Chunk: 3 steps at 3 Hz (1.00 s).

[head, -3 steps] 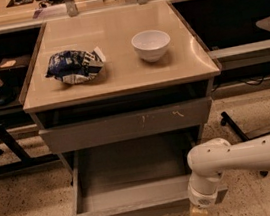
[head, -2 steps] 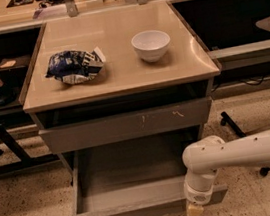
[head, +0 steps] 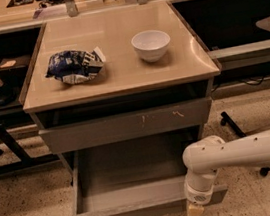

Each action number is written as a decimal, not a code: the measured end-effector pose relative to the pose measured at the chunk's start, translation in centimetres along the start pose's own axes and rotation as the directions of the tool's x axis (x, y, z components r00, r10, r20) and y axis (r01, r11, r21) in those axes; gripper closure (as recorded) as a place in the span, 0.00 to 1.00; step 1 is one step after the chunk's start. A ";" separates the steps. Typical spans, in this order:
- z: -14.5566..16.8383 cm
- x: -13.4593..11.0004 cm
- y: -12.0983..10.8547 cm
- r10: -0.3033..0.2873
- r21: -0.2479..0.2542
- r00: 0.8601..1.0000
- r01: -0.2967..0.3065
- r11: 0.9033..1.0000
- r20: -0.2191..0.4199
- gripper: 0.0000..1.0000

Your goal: Close middle drawer

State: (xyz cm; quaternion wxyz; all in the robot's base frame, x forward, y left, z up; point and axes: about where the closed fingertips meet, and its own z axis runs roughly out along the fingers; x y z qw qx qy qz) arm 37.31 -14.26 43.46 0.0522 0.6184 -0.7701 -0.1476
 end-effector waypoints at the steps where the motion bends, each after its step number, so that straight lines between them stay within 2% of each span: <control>1: 0.0 0.0 0.0 0.000 0.000 1.000 0.000 1.000 0.000 0.42; 2: 0.0 0.0 0.0 0.000 0.000 1.000 0.000 1.000 0.000 0.18; 3: 0.0 0.0 0.0 0.000 0.000 1.000 0.000 1.000 0.000 0.00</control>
Offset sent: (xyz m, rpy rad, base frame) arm 0.0000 0.0000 0.0000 0.0000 0.0000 0.0000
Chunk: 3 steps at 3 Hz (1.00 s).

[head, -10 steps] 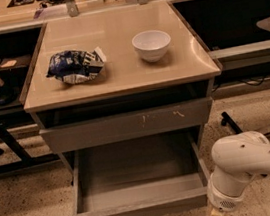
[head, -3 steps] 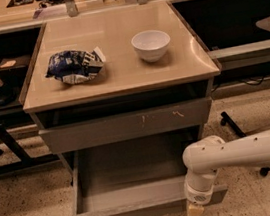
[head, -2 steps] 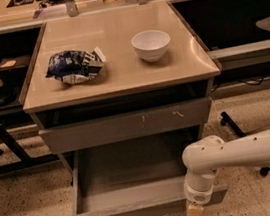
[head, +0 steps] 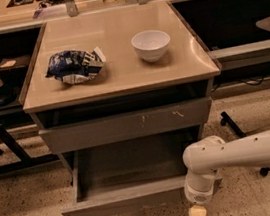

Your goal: Close middle drawer

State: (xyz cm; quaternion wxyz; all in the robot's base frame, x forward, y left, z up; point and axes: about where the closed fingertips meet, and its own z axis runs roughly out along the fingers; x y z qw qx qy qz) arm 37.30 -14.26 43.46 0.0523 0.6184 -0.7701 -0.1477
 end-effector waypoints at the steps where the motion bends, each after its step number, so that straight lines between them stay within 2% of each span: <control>1: 0.0 0.0 0.0 0.000 0.000 1.000 0.000 1.000 0.000 0.00; 2: 0.0 0.0 0.0 0.000 0.000 1.000 0.000 1.000 0.000 0.16; 3: 0.0 0.0 0.0 0.000 0.000 1.000 0.000 1.000 0.000 0.38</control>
Offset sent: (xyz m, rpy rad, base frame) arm 0.0000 0.0000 0.0000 0.0000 0.0001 0.0000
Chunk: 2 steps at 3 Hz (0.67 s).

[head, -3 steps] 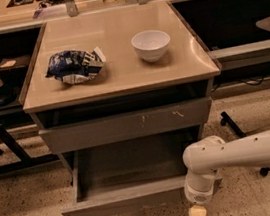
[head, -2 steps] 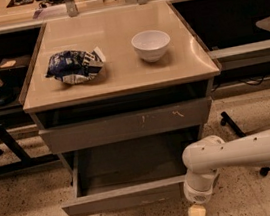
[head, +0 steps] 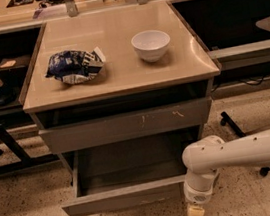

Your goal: Close middle drawer

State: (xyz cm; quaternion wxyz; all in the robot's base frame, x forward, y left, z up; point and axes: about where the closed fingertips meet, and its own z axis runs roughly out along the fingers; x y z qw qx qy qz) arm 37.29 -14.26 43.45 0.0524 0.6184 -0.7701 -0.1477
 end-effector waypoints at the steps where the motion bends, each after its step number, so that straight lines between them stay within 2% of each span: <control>1: 0.0 0.0 0.0 0.000 0.000 1.000 0.000 1.000 0.000 0.62; 2: 0.1 -0.8 -1.9 0.013 0.024 1.000 -0.014 1.000 0.012 0.85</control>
Offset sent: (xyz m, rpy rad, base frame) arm 0.0501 0.0105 -0.0107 0.0041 -0.0633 -0.0465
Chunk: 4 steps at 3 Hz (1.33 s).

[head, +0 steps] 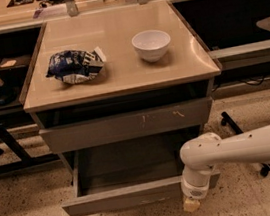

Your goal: Close middle drawer

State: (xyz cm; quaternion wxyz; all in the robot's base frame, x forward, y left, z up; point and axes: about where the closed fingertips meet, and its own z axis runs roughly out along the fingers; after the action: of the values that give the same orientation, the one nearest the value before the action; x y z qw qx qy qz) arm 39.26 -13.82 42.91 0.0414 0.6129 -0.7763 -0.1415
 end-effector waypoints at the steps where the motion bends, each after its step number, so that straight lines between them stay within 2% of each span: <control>1: 0.0 -0.8 -2.3 0.026 0.048 1.000 -0.026 0.999 0.005 1.00; 2: 0.0 -1.1 -4.5 0.060 0.091 0.998 -0.061 0.994 0.014 1.00; 3: -0.6 -1.3 -5.4 0.099 0.115 0.995 -0.099 0.988 0.011 0.82; 4: -0.6 -1.3 -5.4 0.102 0.114 0.995 -0.102 0.988 0.011 0.59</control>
Offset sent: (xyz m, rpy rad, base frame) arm 0.0745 -0.0010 -0.0149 -0.0413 -0.1336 -0.1209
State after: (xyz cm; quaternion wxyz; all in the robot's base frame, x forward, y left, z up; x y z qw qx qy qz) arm 44.83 -13.78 42.19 0.0115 0.5735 -0.8135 -0.0958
